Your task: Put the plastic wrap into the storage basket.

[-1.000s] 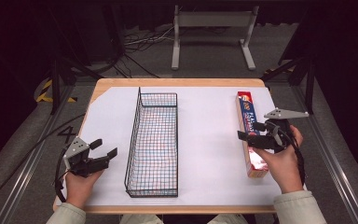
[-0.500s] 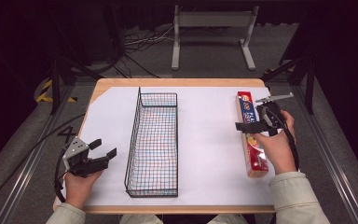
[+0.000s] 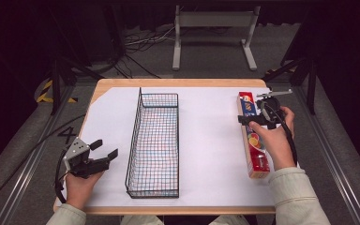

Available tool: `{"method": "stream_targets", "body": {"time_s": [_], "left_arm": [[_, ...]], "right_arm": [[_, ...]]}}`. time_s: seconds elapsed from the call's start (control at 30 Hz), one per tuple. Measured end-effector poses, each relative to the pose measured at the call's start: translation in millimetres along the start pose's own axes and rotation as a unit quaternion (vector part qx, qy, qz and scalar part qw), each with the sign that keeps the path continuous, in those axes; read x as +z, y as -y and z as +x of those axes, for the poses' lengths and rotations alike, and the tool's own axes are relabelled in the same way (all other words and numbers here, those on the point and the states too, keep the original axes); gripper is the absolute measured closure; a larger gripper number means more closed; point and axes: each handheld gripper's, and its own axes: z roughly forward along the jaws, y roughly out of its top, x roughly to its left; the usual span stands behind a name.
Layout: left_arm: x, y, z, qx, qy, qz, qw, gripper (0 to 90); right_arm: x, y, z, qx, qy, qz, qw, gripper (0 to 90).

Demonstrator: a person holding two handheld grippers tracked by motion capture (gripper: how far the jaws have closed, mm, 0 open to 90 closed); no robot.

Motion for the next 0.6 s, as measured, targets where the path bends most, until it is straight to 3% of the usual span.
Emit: {"method": "stream_targets", "body": {"time_s": [0.17, 0.23, 0.43, 0.6], "left_arm": [[-0.2, 0.0, 0.4, 0.0, -0.003, -0.001, 1.0, 23.3], [-0.2, 0.2, 0.2, -0.004, -0.003, -0.001, 1.0, 23.3], [-1.0, 0.4, 0.6, 0.0, -0.005, 0.002, 1.0, 23.3], [-1.7, 0.7, 0.6, 0.001, -0.007, 0.001, 1.0, 23.3]], "right_arm": [[11.9, -1.5, -4.6, 0.005, 0.037, 0.01, 0.9993, 24.4], [20.6, -1.6, -6.0, 0.001, 0.057, 0.034, 0.9978, 24.5], [41.8, -1.0, -9.2, 0.023, 0.065, 0.1, 0.9926, 21.3], [54.3, 0.9, -12.3, 0.041, 0.076, 0.126, 0.9884, 15.3]]}}
